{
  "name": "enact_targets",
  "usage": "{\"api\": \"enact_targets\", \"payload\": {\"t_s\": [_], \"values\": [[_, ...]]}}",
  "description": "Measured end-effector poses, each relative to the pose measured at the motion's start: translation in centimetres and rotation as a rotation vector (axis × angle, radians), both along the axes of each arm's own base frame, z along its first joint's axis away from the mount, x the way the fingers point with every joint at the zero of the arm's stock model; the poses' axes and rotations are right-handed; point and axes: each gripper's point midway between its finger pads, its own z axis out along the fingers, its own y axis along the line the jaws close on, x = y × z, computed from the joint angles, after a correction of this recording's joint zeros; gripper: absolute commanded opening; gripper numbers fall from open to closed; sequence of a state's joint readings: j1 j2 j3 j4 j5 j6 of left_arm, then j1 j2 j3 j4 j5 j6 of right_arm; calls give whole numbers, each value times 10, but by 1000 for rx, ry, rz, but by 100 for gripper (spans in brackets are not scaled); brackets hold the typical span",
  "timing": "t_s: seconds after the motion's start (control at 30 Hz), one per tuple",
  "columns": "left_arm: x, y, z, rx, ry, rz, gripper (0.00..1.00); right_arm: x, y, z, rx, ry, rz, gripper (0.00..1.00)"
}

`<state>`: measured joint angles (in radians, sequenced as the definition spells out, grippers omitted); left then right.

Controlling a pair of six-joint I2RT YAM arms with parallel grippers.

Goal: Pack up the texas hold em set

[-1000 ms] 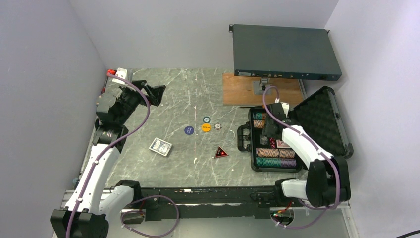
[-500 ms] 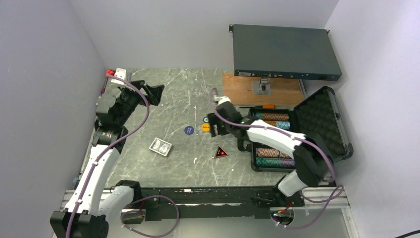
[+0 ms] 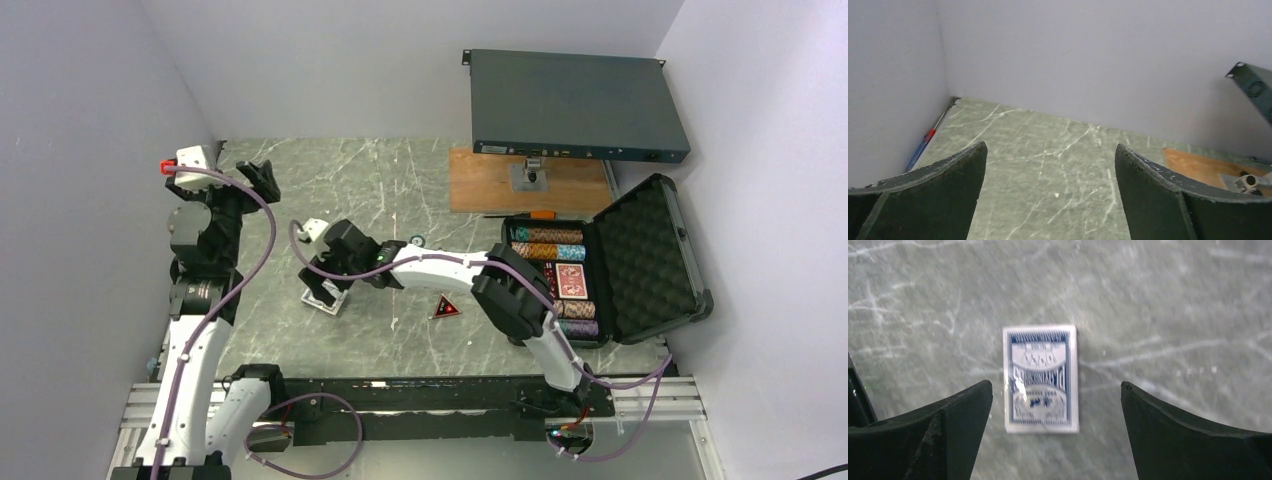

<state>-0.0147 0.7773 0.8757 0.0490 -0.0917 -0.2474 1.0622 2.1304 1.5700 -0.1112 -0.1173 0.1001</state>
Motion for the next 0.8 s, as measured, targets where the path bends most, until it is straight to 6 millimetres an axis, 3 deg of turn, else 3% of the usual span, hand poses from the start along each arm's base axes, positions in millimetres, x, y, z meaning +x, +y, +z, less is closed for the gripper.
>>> {"api": "enact_targets", "payload": {"t_s": [0.13,0.37,0.57,0.8], "values": [[5,17,-16,-6,57,54,99,4,25,1,-6,-52,62,100],[12,33,-23,-47,81,59,99,-2,27,-33,-94,-42,113,100],[16,37,-26,-91,88,30,99,-6,34,-31,-113,-87,113,93],[19,32,-24,-111,76,-15,99,-10,36,-30,-116,-98,114,100]]}}
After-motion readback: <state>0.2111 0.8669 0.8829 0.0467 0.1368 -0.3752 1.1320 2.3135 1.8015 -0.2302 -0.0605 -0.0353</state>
